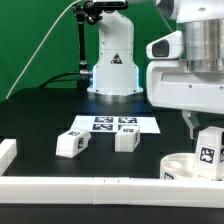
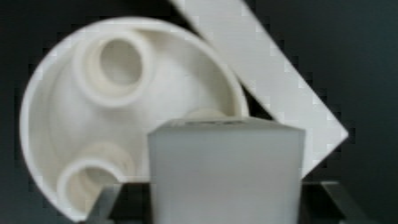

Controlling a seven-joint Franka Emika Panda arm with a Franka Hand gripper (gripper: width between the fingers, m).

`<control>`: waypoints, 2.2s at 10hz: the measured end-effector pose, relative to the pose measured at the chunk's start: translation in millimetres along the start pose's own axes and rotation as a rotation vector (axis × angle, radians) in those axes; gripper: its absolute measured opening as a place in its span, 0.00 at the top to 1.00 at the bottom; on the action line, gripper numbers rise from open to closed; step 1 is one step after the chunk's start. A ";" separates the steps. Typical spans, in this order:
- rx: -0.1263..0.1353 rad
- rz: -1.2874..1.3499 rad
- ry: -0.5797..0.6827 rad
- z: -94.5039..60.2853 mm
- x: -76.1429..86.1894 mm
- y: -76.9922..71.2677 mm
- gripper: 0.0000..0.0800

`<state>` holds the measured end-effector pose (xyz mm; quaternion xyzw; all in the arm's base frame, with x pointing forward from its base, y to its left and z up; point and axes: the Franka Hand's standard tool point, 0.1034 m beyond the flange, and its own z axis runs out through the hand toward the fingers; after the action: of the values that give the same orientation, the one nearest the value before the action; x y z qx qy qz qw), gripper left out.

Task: Assemble stool

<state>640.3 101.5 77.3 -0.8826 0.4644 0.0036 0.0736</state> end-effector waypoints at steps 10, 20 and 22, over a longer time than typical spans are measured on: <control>0.020 0.147 -0.029 -11.5 -11.2 -12.2 0.20; 0.017 -0.995 0.009 -22.6 -14.7 -18.4 0.19; 0.015 -1.133 0.010 -22.0 -12.4 -16.9 0.19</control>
Offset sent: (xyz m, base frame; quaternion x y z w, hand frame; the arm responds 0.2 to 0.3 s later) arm 0.0057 -0.0056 0.0033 -0.0103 -0.0085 0.1960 0.9805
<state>645.8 118.1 102.2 -0.9934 -0.0815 -0.0439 0.0682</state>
